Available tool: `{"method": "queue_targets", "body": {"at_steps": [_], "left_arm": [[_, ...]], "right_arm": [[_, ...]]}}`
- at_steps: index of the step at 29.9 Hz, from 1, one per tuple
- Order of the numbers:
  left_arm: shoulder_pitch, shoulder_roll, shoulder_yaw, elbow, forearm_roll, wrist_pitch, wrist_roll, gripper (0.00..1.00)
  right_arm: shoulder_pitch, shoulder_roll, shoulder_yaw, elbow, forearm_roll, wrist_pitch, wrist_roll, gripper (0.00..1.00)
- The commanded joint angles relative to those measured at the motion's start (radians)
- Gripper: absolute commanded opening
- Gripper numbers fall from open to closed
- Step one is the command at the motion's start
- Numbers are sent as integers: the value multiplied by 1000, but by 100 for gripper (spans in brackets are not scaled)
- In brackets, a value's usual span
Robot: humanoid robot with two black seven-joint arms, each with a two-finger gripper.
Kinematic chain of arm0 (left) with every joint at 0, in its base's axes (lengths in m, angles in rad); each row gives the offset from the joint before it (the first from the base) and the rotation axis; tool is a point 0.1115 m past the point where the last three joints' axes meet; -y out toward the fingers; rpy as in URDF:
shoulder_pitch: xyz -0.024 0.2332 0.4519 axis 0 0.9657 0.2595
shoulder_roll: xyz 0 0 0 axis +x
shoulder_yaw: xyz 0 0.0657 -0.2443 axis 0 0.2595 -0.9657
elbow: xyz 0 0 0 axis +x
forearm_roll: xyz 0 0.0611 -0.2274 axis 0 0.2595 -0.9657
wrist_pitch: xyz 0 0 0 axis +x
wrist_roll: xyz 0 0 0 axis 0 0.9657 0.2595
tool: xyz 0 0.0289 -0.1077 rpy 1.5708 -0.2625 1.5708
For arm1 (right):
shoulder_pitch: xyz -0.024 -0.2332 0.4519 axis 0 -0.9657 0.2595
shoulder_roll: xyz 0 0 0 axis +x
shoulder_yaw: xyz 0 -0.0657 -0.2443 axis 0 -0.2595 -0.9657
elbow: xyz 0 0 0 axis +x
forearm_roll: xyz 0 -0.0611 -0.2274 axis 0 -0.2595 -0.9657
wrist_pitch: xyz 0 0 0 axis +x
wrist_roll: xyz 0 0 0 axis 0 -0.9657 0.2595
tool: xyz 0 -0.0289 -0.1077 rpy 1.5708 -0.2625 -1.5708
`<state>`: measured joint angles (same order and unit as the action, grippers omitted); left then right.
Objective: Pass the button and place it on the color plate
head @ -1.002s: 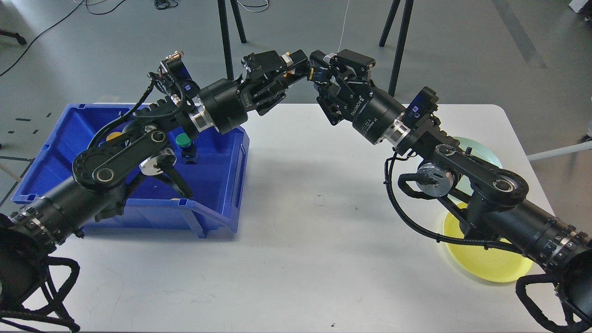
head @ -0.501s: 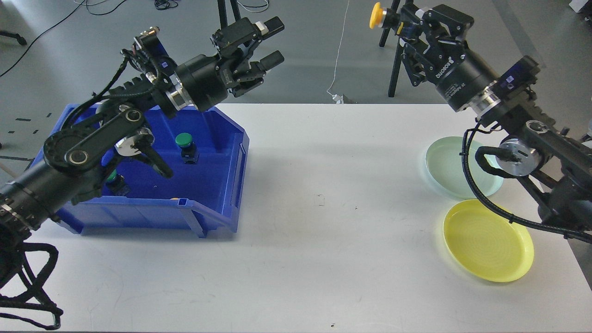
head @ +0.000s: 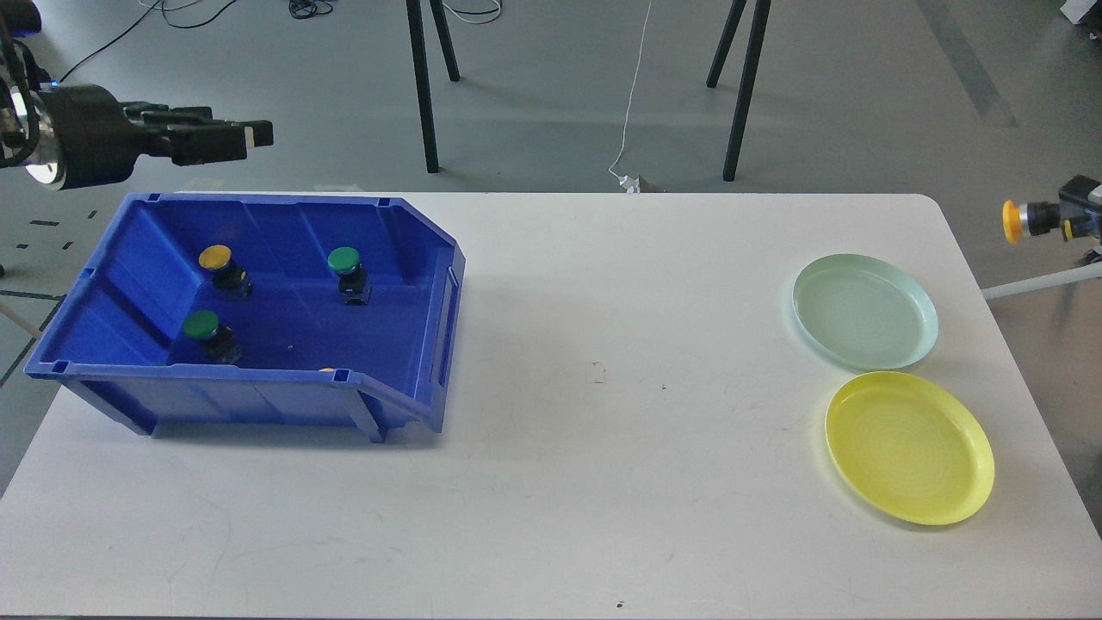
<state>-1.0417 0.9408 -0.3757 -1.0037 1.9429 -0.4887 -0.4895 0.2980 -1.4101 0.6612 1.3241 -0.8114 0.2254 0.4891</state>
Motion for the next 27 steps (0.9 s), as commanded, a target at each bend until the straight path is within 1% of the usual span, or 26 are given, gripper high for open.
{"method": "queue_targets", "body": {"at_steps": [1, 3, 5, 7, 10, 12, 18, 20, 21, 24, 25, 27], "left_arm": [[0, 0, 142, 1, 83, 0, 1, 94], [0, -10, 217, 11, 90, 0, 1, 94], [0, -43, 279, 23, 96, 0, 1, 93], [0, -77, 322, 68, 106, 0, 1, 93], [2, -121, 342, 161, 102, 0, 1, 93], [3, -143, 345, 192, 102, 0, 1, 93], [29, -152, 345, 203, 103, 0, 1, 90], [29, -154, 347, 209, 103, 0, 1, 87], [31, -155, 347, 220, 103, 0, 1, 84], [38, -155, 347, 244, 103, 0, 1, 71], [42, -155, 347, 249, 102, 0, 1, 67], [43, -155, 345, 251, 97, 0, 1, 63]], "right_arm": [[-10, -30, -124, -5, -92, -44, 0, 0], [-11, -26, -169, -6, -138, -69, 0, 0], [-13, -23, -196, -3, -158, -87, 0, 0], [-13, 2, -222, -2, -158, -101, 0, 0], [-7, 43, -242, -2, -161, -113, 0, 0], [-11, 46, -246, -3, -161, -116, 0, 0], [-11, 92, -249, -16, -164, -120, 0, 1], [-11, 114, -249, -29, -163, -120, 0, 6], [-10, 129, -249, -36, -163, -120, 0, 8], [-10, 152, -247, -37, -161, -120, 0, 21], [-8, 155, -247, -37, -161, -120, 0, 27], [-8, 158, -247, -37, -161, -120, 0, 38]]}}
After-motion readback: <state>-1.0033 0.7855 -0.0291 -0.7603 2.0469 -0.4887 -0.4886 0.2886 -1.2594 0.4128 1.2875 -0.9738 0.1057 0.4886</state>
